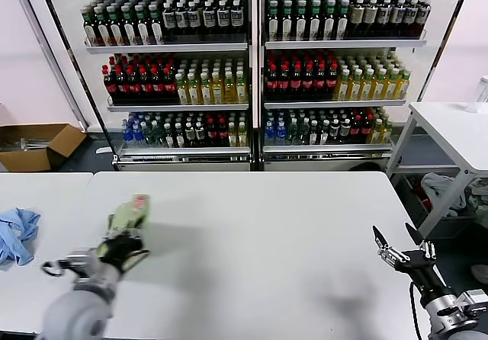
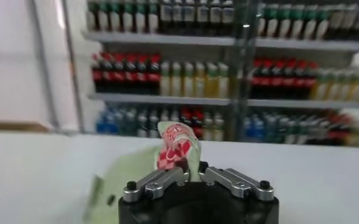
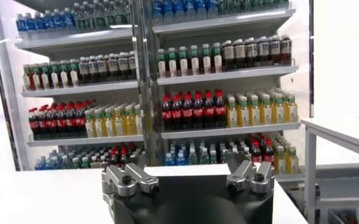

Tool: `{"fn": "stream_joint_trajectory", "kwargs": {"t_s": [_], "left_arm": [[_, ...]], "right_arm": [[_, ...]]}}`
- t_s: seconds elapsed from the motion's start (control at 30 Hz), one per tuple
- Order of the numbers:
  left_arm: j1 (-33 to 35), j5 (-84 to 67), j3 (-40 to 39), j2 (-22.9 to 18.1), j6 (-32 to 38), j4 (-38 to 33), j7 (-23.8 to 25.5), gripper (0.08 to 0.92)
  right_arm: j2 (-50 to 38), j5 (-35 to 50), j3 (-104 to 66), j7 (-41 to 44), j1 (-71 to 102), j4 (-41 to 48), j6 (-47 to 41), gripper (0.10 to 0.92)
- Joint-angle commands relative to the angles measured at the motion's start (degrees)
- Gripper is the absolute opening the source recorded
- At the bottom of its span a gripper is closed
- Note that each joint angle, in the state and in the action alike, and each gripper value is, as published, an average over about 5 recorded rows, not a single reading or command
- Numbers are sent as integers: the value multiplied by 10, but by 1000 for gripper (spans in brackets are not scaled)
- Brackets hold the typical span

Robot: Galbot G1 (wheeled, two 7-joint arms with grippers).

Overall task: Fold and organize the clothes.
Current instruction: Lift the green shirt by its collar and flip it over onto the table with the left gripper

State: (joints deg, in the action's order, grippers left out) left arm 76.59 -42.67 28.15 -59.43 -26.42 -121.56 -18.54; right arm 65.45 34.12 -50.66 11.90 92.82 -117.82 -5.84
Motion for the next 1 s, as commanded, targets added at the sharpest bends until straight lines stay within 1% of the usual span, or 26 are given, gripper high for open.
{"fn": "stream_joint_trajectory", "kwargs": {"t_s": [0.03,0.13,0.27,0.33,0.53,0.6,0.73,0.87,1.0], "left_arm": [[-159,-211,-281,-116,-28,-22,-173,120],[-172,-206,-321,-146,-25,21,-185,120],[-187,-170,-339,-168,-25,82,-167,120],[-192,-154,-338,-169,-31,94,-150,120],[-205,-97,-323,-162,-26,101,-95,122],[-207,-84,-311,-159,-21,99,-76,139],[-204,-79,-292,-150,-9,84,-43,233],[-192,-60,-276,-137,-9,66,-9,354],[-168,-53,-240,-111,-8,47,22,467]], "right_arm": [[19,-17,-4,-1,14,-18,-3,823],[22,-20,-5,-2,12,-22,-7,823],[18,-22,-1,-5,14,-32,-20,823],[11,-20,4,-6,17,-38,-32,823],[-8,-9,33,-13,16,-53,-62,823],[-11,-8,50,-13,12,-58,-73,823],[-20,-5,88,-18,-3,-57,-94,823],[-31,-5,123,-22,-23,-47,-108,823],[-47,-3,162,-25,-49,-34,-127,823]]}}
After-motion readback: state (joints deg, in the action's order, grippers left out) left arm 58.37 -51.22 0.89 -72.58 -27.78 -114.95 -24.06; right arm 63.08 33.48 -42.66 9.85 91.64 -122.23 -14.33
